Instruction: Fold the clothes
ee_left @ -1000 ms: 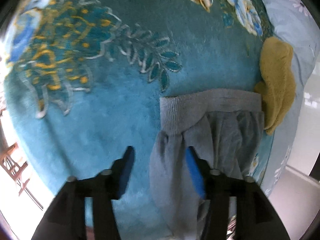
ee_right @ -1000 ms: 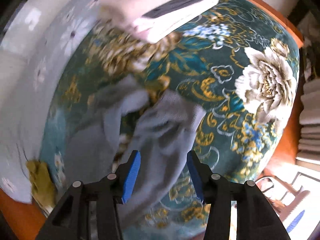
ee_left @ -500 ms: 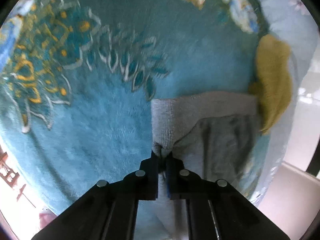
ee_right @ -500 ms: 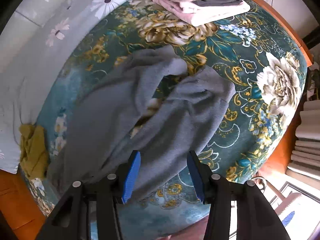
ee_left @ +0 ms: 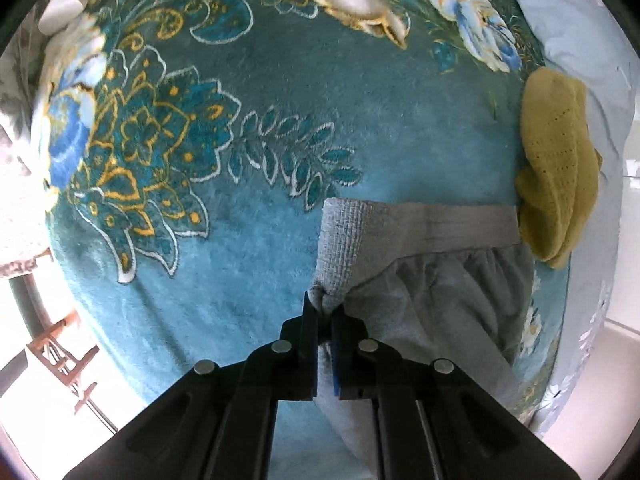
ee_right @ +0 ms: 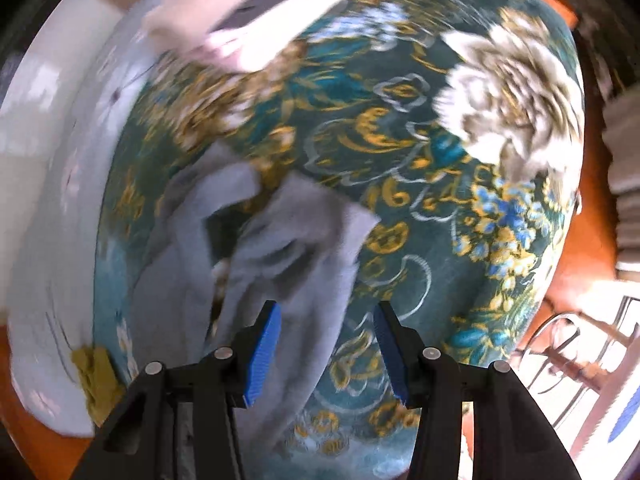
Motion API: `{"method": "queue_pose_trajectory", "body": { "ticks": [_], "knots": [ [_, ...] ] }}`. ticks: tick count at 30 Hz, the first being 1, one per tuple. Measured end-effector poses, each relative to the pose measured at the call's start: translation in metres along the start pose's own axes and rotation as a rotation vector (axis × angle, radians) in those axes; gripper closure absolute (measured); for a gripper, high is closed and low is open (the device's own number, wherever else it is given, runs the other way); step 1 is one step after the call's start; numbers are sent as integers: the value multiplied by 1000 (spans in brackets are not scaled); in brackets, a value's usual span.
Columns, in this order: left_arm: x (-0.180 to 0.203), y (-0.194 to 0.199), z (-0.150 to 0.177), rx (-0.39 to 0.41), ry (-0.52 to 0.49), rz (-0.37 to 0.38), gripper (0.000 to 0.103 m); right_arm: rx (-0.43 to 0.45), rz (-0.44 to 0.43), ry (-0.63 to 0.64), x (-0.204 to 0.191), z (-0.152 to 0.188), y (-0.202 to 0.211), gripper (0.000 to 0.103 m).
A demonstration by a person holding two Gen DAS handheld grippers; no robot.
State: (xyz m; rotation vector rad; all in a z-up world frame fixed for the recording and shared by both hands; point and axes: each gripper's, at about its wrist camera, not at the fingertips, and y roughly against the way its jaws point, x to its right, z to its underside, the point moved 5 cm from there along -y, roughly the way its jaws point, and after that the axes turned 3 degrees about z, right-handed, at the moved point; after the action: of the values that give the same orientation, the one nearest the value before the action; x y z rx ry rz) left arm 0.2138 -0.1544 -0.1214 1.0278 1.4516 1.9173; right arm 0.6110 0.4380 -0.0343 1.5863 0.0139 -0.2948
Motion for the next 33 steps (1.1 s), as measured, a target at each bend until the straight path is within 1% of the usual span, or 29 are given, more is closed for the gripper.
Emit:
{"method": "queue_pose_trajectory", "body": {
  "ticks": [3,5,8,9,10,11,12,15,16,17,18,19,21,22,24,25,27,28,29,31,32,33],
  "knots": [
    [3,1,6,15,2,-29,98,-33,-42,-83,17,-13,-28,51],
    [6,0,11,25,3,-45,98,-59,-63,-114,20,-18,-48,51],
    [11,2,17,44,4,-60,98,-70,-71,-144,23,-26,-69,52],
    [13,3,18,51,3,-60,98,-74,-77,-156,23,-28,-76,58],
    [15,4,19,58,1,-59,98,-80,-93,-171,22,-30,-80,68],
    [17,5,20,65,1,-59,98,-86,-110,-176,20,-32,-82,93],
    [17,6,21,73,5,-63,98,-90,-118,-172,16,-34,-84,96],
    [17,7,23,92,19,-76,98,-92,-35,-80,9,-40,-80,97],
    [14,5,23,88,25,-85,98,-94,-5,-64,10,-42,-79,97],
    [11,4,20,81,27,-96,98,-103,9,-78,15,-43,-79,97],
    [10,3,19,76,24,-104,98,-111,17,-91,19,-45,-79,97],
    [11,1,20,71,14,-109,98,-116,3,-99,20,-46,-78,97],
    [15,-2,22,59,-20,-122,96,-116,-24,-65,13,-49,-75,93],
    [18,-3,22,53,-35,-128,95,-110,-8,-36,9,-51,-71,93],
    [21,-2,21,42,-53,-141,81,-85,25,11,2,-57,-62,92],
    [22,1,19,42,-53,-149,69,-63,40,24,-3,-62,-56,90],
    [25,9,15,51,-44,-166,67,-12,65,51,-13,-72,-41,86],
    [31,13,13,59,-41,-152,67,18,70,70,-22,-78,-32,85],
    [40,16,11,65,-37,-119,67,44,61,94,-34,-85,-24,82],
    [56,20,3,69,-26,-45,67,70,13,138,-65,-94,-12,81],
    [62,18,-7,58,-15,3,67,69,-17,159,-82,-96,-9,81],
    [68,17,-17,46,-3,51,67,52,-50,175,-101,-95,-11,78]
  ]
}}
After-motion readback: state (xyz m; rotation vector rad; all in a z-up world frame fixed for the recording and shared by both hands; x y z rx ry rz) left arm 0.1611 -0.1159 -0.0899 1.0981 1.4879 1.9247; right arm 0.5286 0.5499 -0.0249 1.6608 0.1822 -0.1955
